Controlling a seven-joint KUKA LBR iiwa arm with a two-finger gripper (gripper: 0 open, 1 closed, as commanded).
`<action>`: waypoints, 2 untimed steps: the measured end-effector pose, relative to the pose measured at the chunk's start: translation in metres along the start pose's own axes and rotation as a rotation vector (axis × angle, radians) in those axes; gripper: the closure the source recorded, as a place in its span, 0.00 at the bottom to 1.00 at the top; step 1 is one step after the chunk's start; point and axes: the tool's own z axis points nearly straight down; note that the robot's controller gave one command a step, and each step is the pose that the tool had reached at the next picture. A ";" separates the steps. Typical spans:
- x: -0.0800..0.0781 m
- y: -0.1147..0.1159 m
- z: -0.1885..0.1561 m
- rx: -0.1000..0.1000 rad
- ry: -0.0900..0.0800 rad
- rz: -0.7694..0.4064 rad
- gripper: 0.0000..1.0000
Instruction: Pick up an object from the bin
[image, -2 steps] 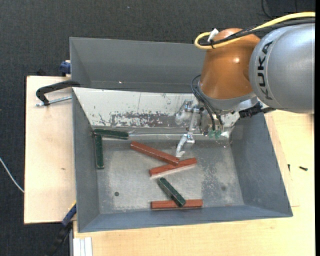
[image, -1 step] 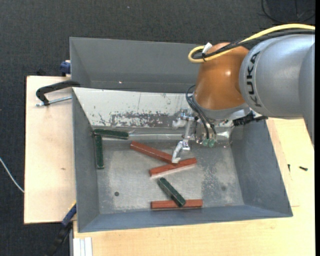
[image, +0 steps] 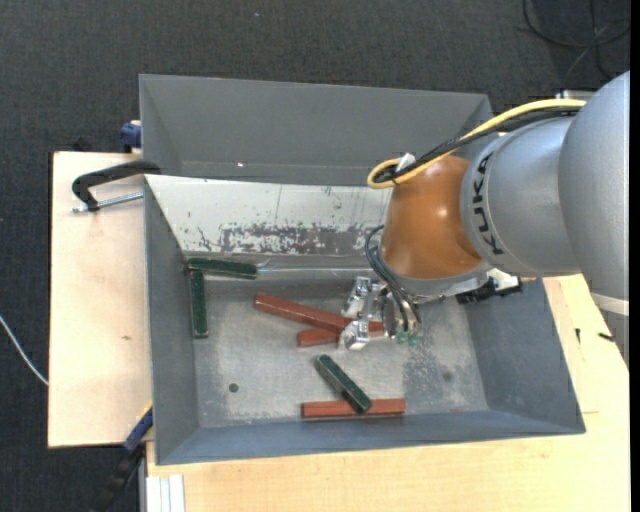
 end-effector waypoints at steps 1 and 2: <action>0.000 0.000 0.000 0.000 0.000 0.000 1.00; 0.005 -0.006 -0.161 0.002 -0.015 -0.030 1.00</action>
Offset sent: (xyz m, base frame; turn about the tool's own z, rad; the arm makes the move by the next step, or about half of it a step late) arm -0.0062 -0.0075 0.1590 -0.0285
